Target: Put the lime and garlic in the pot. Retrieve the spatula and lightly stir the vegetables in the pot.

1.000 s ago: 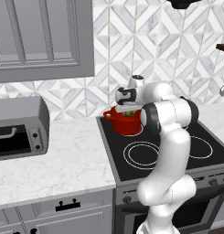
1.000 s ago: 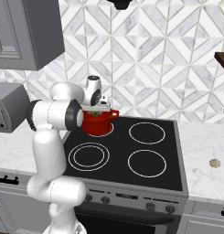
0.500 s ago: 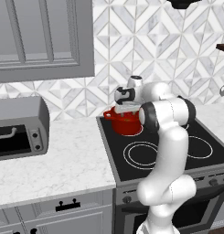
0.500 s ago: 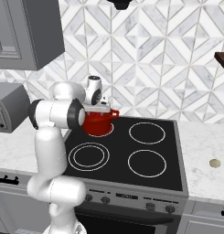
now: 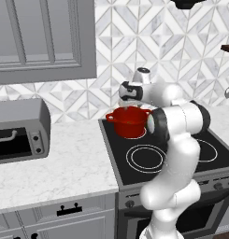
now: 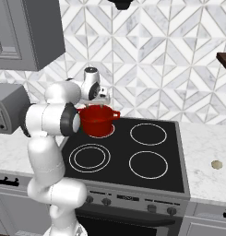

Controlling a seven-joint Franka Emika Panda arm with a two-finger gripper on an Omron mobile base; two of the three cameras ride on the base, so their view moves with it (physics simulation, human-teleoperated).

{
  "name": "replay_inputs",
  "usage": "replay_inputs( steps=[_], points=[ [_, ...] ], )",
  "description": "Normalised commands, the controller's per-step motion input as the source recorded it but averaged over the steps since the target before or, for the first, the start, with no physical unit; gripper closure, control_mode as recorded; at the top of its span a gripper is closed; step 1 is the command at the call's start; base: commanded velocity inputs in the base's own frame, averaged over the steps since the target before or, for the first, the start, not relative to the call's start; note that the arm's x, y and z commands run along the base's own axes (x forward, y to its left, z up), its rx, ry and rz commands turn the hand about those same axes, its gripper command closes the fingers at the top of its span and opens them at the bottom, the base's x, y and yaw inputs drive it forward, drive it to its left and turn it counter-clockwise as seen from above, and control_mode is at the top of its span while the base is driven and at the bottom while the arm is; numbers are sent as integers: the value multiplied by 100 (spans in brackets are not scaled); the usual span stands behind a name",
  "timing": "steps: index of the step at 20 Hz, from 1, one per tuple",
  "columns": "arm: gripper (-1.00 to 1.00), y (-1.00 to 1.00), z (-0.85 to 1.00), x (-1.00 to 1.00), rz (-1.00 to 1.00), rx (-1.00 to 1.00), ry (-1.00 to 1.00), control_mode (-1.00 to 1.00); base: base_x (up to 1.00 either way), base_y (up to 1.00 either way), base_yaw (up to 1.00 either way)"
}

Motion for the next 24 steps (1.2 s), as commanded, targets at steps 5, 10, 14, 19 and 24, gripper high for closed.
replay_inputs(
  steps=[5,10,14,19,24],
  points=[
    [-100,-14,75,-100,0,0,-12,-100,0,0,0],
    [-100,-16,15,-100,0,6,-6,-100,0,0,0],
    [-100,0,16,-100,-2,0,-4,-100,0,0,0],
    [-100,-2,34,-64,-1,-1,-2,-100,0,0,0],
    [-100,-1,4,-12,-2,0,3,-100,0,0,0]
  ],
)
